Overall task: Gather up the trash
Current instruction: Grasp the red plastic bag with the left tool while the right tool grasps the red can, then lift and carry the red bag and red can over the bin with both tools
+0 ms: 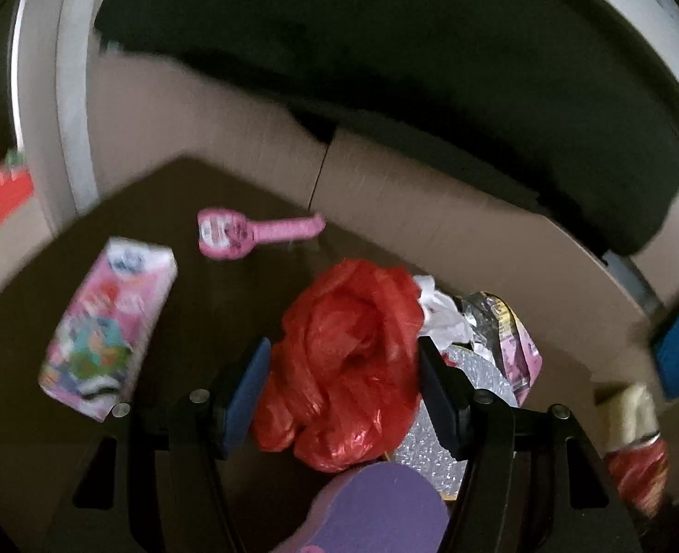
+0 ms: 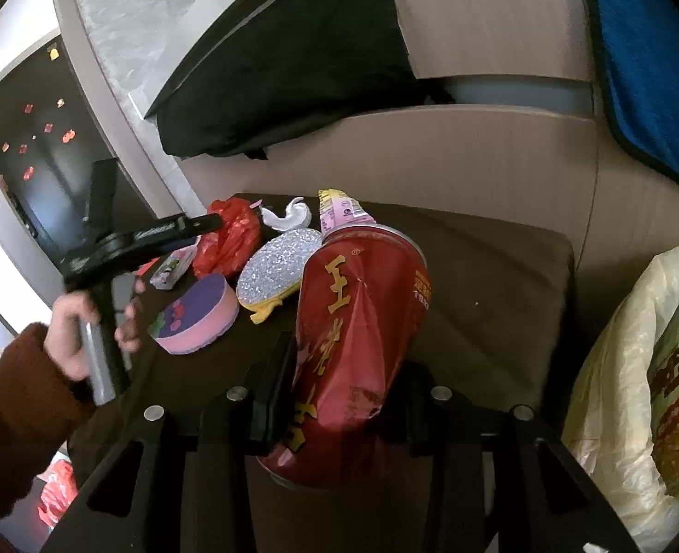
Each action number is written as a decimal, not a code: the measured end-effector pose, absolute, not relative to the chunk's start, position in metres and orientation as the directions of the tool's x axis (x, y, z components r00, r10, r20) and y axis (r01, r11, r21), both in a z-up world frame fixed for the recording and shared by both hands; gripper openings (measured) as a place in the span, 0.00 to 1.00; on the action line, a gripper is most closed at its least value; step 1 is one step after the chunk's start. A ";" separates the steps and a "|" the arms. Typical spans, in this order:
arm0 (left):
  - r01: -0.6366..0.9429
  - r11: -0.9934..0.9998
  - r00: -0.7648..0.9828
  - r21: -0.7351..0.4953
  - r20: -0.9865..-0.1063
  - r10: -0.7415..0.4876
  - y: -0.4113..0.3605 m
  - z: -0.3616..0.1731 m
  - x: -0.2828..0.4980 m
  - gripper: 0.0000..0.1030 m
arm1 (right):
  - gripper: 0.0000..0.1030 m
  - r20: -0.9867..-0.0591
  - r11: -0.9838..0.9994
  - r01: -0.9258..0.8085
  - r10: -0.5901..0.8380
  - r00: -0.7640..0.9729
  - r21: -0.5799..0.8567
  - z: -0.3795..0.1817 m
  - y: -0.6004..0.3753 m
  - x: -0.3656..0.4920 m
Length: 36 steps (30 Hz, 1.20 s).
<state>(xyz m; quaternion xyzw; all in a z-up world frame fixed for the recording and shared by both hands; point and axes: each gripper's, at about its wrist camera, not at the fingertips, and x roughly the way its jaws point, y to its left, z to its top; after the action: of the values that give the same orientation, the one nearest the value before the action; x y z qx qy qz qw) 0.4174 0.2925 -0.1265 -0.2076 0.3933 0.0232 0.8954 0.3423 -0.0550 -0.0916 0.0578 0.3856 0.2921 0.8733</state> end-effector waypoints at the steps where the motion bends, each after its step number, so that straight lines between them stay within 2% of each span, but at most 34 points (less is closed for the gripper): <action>1: -0.219 0.908 0.681 -0.357 -0.722 -0.120 0.294 -0.129 0.418 0.62 | 0.34 -0.641 0.821 -0.467 0.557 0.528 0.328 -0.093 -0.056 0.342; 4: -0.239 0.905 0.662 -0.353 -0.740 -0.114 0.293 -0.137 0.419 0.62 | 0.34 -0.646 0.819 -0.463 0.560 0.519 0.338 -0.097 -0.057 0.344; 8: -0.254 0.900 0.677 -0.354 -0.730 -0.096 0.290 -0.132 0.409 0.52 | 0.34 -0.648 0.819 -0.458 0.562 0.515 0.346 -0.099 -0.058 0.343; 10: -0.245 0.905 0.704 -0.347 -0.706 -0.081 0.287 -0.121 0.398 0.50 | 0.34 -0.648 0.820 -0.458 0.560 0.516 0.344 -0.099 -0.058 0.341; 19: -0.160 0.949 0.822 -0.273 -0.569 -0.025 0.246 -0.050 0.334 0.50 | 0.34 -0.623 0.819 -0.469 0.563 0.544 0.330 -0.083 -0.059 0.333; 36: -0.071 0.977 0.867 -0.200 -0.496 -0.039 0.174 -0.016 0.259 0.50 | 0.34 -0.520 0.847 -0.492 0.519 0.679 0.203 -0.011 -0.081 0.299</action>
<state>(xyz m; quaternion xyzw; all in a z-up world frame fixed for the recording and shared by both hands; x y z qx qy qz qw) 0.2590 0.1745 -0.0164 -0.1062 0.2573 0.0084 0.9604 0.2993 -0.0810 -0.0113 0.0231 0.2909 0.2758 0.9159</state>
